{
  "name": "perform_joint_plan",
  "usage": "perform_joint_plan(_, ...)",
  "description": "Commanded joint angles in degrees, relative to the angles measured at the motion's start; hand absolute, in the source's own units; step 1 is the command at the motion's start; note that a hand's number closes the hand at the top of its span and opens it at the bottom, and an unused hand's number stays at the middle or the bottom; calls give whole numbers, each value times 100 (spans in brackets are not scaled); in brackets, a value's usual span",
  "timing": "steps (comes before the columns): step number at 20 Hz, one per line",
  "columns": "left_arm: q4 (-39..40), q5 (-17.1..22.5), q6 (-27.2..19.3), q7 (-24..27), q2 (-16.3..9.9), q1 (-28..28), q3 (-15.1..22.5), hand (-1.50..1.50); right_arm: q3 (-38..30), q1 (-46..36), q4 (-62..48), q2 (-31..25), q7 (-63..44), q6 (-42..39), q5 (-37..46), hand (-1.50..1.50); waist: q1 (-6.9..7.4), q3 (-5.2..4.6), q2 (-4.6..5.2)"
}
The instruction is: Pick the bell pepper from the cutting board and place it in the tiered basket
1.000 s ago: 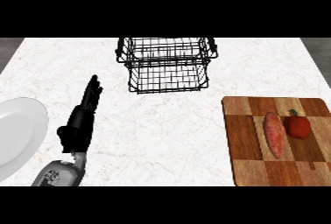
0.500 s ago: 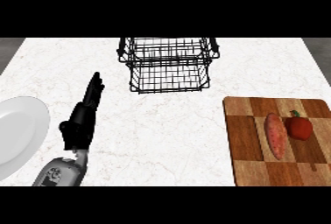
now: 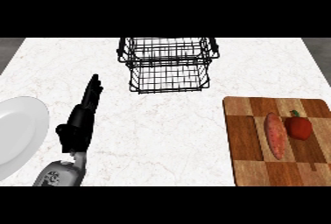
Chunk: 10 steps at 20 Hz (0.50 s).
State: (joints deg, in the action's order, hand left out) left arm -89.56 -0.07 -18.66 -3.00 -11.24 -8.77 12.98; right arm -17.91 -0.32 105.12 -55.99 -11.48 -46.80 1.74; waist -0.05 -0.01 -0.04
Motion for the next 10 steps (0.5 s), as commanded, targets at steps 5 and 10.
perform_joint_plan(5,288,-187,98,170,327,-66,-94,0,112,-217,275,506,-386,-190,776,-150,7,-1,7)
perform_joint_plan(10,-165,-158,305,-61,164,157,-223,0,-15,131,-319,388,1027,-41,2017,-150,5,5,3)
